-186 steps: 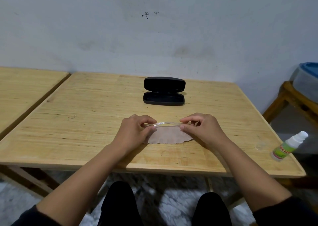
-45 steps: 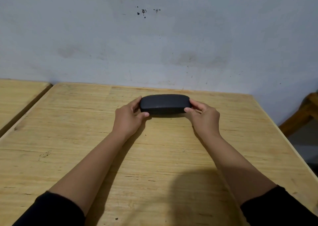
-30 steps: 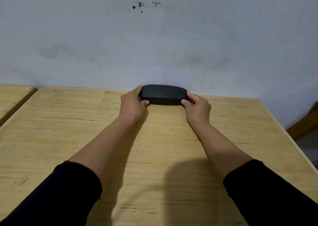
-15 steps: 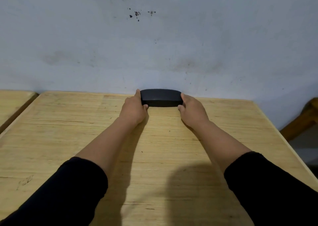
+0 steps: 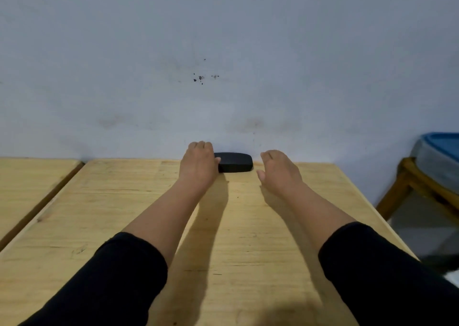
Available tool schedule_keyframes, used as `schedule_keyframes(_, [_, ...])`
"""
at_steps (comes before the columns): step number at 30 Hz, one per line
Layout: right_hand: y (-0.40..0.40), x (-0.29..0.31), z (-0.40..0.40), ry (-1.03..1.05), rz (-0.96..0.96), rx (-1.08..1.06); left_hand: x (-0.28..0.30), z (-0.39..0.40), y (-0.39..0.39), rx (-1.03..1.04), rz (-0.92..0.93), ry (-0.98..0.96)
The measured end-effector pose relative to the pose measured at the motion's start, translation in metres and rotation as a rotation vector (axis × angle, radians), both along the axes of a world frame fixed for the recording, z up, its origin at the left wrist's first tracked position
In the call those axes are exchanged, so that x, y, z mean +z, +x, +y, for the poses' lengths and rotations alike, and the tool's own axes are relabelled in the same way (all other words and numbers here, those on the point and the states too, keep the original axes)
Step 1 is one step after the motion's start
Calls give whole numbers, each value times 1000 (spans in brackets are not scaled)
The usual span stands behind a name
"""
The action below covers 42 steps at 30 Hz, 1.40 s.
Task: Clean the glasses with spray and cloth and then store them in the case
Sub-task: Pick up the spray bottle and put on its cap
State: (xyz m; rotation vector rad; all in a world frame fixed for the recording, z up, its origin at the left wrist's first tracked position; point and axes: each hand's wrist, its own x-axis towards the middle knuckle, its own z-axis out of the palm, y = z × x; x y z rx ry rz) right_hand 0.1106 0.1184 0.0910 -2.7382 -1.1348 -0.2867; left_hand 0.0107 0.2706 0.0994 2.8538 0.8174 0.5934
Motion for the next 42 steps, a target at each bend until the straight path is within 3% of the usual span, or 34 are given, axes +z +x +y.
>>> schedule_keyframes(9, [-39,65,-74,85,-162,-82,59,-62,-34,-144,-162,166])
schedule_keyframes(20, [-76,99,-202,181,-259,-238,77,-180,-40,-425,-322,138])
schedule_keyframes(26, [-95,64,-263,345,-223,-306,24,-237,-37,-588,-337,-26])
schedule_keyframes(34, [-119,-38,-301,653,-120,-396,-73,-277,-28,-645,-117,-226])
schedule_keyframes(42, [-109,-78,-296,781,-16,-441,-91,-301,-9,-643,-23,-448])
